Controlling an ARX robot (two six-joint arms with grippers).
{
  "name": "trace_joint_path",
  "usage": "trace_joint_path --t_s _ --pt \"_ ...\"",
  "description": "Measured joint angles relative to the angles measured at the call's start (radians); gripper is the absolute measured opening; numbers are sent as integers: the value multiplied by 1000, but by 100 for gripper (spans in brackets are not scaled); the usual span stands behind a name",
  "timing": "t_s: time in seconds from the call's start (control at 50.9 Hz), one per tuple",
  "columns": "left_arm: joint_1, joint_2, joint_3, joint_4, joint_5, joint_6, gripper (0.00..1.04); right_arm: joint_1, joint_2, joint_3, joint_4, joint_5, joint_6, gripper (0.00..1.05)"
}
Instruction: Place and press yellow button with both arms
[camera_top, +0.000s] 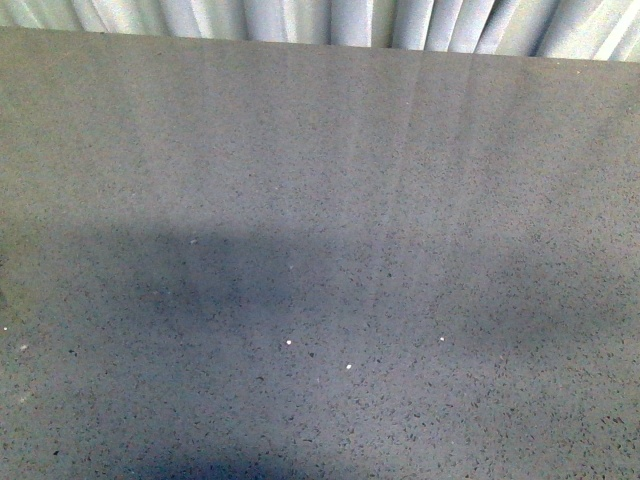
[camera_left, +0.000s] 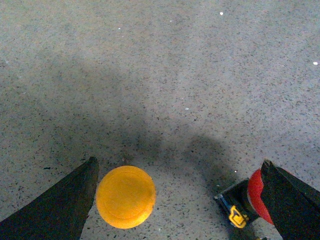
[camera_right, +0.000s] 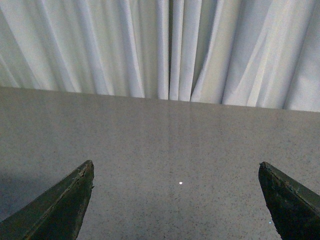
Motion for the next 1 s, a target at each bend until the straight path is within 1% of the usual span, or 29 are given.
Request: trace_joint_path --t_s 0.157,0.295,0.825,0.884,0.904,1.002 --pt "43 104 11 48 5 21 96 0 0 0 0 0 0 96" --pt "58 168 11 83 5 34 96 0 0 0 0 0 0 96" --pt "56 266 34 143 -12 45 95 0 0 0 0 0 0 96" --pt "56 268 34 145 -12 47 90 0 0 0 0 0 0 96" --pt "56 268 34 145 -12 47 87 0 0 0 0 0 0 96" --pt "56 268 34 145 -12 47 75 0 0 0 0 0 0 96"
